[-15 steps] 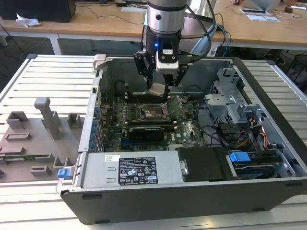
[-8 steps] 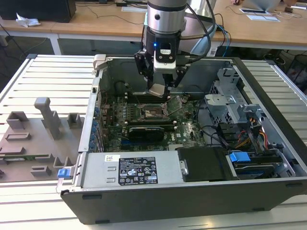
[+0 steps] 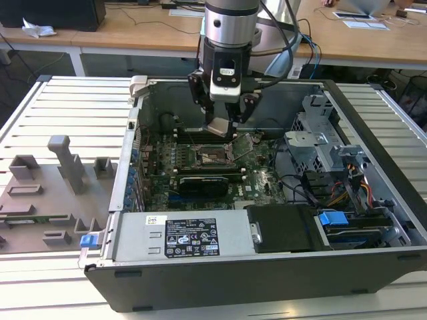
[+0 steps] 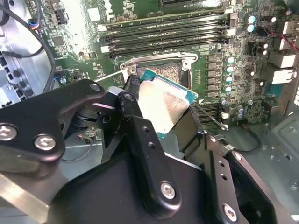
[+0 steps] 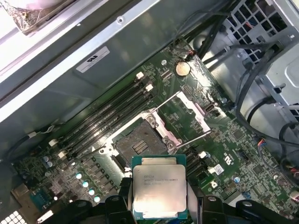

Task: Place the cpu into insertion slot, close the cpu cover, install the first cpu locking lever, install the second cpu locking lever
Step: 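Place the cpu into insertion slot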

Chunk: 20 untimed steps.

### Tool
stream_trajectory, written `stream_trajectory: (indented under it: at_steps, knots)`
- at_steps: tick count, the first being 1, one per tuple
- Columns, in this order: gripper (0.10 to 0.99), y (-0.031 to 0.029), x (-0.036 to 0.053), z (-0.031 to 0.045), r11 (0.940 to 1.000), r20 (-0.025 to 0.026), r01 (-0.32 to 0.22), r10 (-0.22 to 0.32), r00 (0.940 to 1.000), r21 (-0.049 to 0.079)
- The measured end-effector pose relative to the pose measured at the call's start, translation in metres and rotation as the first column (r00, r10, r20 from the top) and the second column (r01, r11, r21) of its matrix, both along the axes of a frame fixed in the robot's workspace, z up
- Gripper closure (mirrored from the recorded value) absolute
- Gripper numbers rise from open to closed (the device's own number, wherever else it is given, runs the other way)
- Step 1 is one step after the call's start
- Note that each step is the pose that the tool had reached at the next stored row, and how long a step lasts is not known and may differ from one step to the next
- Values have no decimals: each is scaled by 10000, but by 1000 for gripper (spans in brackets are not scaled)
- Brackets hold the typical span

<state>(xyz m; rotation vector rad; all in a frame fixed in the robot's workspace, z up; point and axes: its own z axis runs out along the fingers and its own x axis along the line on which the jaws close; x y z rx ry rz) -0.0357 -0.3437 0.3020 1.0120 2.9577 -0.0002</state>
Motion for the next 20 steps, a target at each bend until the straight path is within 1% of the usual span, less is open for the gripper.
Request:
stream_trajectory:
  at_steps: [2,6,12,19,20]
  knots:
    - [541,0,0,-3,9997,1,259,-259,9997,-55]
    - [541,0,0,-7,9981,5,592,-592,9982,-148]
    - [541,0,0,-10,9945,13,1012,-1012,9949,-251]
    - [541,0,0,-15,9867,34,1571,-1571,9876,-407]
    - [541,0,0,-16,9842,41,1713,-1713,9852,-449]
